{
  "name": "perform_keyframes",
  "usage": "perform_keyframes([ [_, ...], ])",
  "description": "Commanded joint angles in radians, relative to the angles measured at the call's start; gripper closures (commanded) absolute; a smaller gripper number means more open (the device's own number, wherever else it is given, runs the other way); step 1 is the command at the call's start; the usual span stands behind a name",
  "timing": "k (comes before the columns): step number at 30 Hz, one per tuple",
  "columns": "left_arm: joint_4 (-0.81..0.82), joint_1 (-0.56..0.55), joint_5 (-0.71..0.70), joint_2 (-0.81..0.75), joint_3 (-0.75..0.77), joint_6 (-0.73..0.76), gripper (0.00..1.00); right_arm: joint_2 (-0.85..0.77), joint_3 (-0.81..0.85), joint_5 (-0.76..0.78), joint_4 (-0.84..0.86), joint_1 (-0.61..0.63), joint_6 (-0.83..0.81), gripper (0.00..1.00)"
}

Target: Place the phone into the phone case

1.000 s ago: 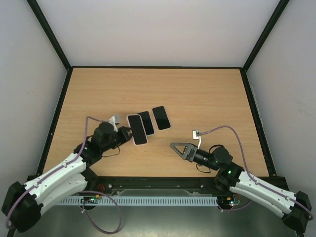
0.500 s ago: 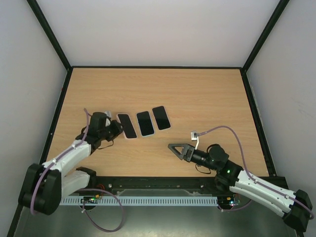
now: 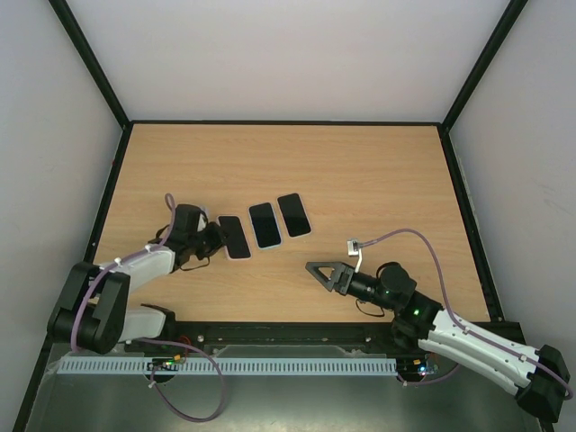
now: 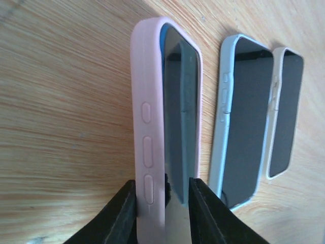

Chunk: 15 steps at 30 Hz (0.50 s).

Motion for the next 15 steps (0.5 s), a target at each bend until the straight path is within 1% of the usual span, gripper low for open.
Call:
perform_keyframes([
  [1, -0.045, 0.006, -0.065, -0.005, 0.028, 0.022, 0.67, 0.007, 0.029, 0.019, -0.016, 0.006, -0.019, 0.02],
  [5, -0.104, 0.007, -0.102, -0.04, 0.034, 0.016, 0.5, 0.015, 0.034, 0.026, -0.031, 0.005, -0.025, 0.02],
  [10, -0.197, 0.005, -0.168, -0.139, 0.045, 0.016, 0.28, 0.016, 0.052, 0.066, -0.078, 0.006, -0.041, 0.02],
  [11, -0.219, 0.005, -0.18, -0.162, 0.047, 0.017, 0.18, 0.018, 0.063, 0.081, -0.102, 0.006, -0.049, 0.03],
  [12, -0.25, 0.005, -0.191, -0.191, 0.048, 0.018, 0.04, 0.019, 0.076, 0.102, -0.128, 0.006, -0.058, 0.03],
  [13, -0.273, 0.005, -0.201, -0.221, 0.053, 0.02, 0.01, 0.021, 0.089, 0.119, -0.154, 0.006, -0.067, 0.02],
  [15, -0.323, 0.005, -0.214, -0.284, 0.062, 0.029, 0.01, 0.025, 0.12, 0.163, -0.212, 0.005, -0.089, 0.03],
])
